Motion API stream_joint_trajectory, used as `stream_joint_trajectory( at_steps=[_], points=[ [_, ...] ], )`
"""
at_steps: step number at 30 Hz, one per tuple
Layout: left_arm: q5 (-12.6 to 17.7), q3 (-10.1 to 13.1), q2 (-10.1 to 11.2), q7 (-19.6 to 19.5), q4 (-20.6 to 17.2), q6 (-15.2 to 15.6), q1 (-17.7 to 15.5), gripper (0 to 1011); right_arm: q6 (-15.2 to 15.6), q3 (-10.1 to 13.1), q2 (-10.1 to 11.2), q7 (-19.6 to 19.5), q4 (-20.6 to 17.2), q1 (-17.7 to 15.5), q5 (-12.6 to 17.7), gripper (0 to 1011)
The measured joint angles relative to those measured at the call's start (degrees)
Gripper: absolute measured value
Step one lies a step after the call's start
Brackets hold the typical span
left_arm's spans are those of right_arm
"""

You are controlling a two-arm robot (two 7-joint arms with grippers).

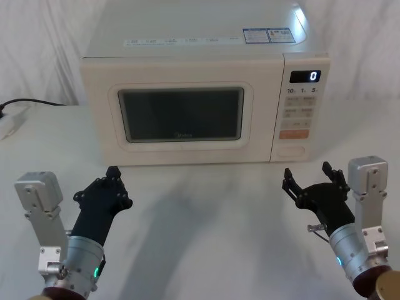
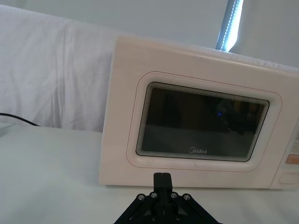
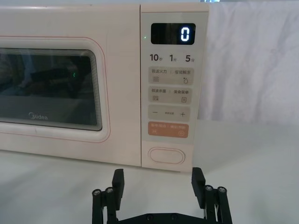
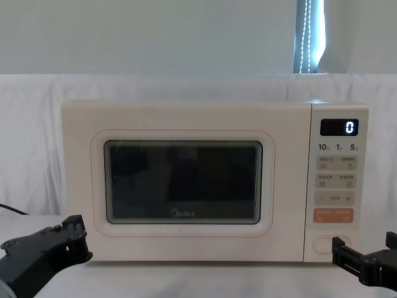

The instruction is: Press the button to open the microwave door with one hand; close the microwave door with the other hand.

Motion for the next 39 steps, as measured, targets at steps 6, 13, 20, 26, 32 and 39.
stream_joint_trajectory(
  at_steps=[6,13,20,26,32,39],
  points=[
    [0.0,0.0,0.0,0.0,0.0,0.0,0.0,142,0.0,0.0,0.0,0.0,0.0,0.0,0.0,1002],
    [0.0,0.0,0.0,0.0,0.0,-0.01,0.0,370,0.0,0.0,0.0,0.0,0.0,0.0,0.0,1002],
    [0.0,0.0,0.0,0.0,0.0,-0.01,0.0,597,0.0,0.0,0.0,0.0,0.0,0.0,0.0,1002],
    [0.0,-0.01,0.0,0.0,0.0,-0.01,0.0,757,0.0,0.0,0.0,0.0,0.0,0.0,0.0,1002],
    [0.0,0.0,0.0,0.0,0.0,-0.01,0.0,947,0.0,0.0,0.0,0.0,0.0,0.0,0.0,1002],
    [0.0,0.0,0.0,0.0,0.0,-0.01,0.0,1001,0.0,0.0,0.0,0.0,0.0,0.0,0.0,1001]
  ],
)
